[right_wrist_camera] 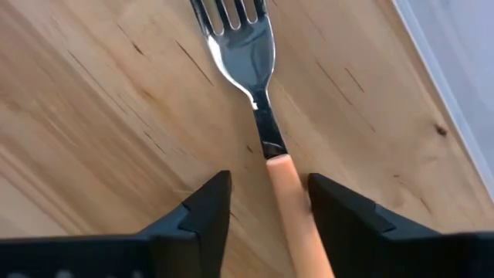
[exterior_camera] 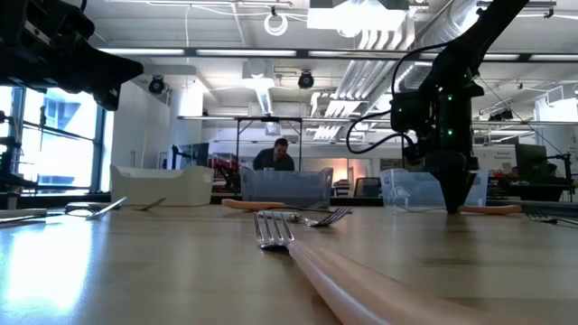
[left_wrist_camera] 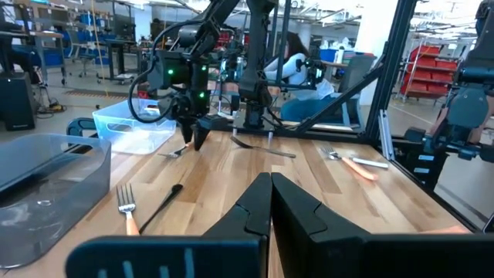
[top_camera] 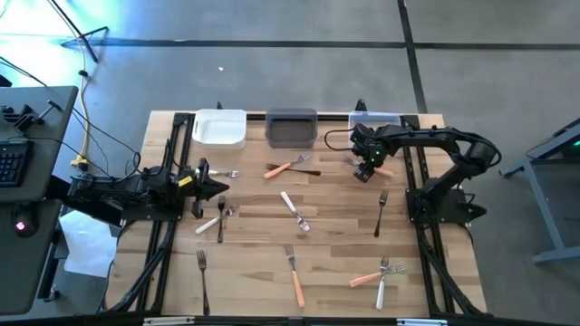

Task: Sort silverware by color (type)
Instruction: Put the orange fork into the transparent bin, then put the white fork into the white bin

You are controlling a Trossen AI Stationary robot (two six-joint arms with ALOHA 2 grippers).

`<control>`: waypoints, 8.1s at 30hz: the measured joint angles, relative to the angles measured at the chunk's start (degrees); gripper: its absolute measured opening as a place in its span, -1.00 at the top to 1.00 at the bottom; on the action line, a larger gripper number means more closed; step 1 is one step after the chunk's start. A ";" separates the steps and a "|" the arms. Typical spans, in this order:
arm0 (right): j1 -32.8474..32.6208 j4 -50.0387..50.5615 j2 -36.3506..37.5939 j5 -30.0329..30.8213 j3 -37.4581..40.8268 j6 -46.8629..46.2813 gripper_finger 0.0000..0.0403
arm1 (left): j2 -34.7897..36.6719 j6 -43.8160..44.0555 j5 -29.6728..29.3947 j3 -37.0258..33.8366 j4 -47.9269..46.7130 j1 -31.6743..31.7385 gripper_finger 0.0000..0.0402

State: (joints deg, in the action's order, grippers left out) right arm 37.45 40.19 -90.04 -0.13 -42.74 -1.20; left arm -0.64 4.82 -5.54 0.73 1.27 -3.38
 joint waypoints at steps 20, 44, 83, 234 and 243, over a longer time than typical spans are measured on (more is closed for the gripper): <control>-1.88 10.95 -0.39 -4.42 -8.33 2.88 0.80 | 0.00 0.50 0.00 -0.01 0.01 0.00 1.00; 13.32 21.41 -0.42 10.56 -26.99 19.93 0.84 | -0.09 0.50 0.01 0.01 0.01 0.00 1.00; 19.96 8.12 -14.30 8.71 -22.95 22.41 0.81 | -0.11 2.47 -0.02 -0.01 0.03 -0.02 1.00; -11.32 -69.98 30.45 -4.63 20.09 10.25 1.00 | -88.87 -31.95 6.16 43.60 -48.34 39.21 0.35; -11.32 -69.99 30.45 -4.63 20.09 10.24 1.00 | -88.87 -31.95 6.16 43.57 -47.93 39.21 0.59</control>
State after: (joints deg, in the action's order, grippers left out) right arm 26.13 -29.80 -59.59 -4.75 -22.65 9.04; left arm -89.52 -27.14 0.62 44.29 -46.66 35.83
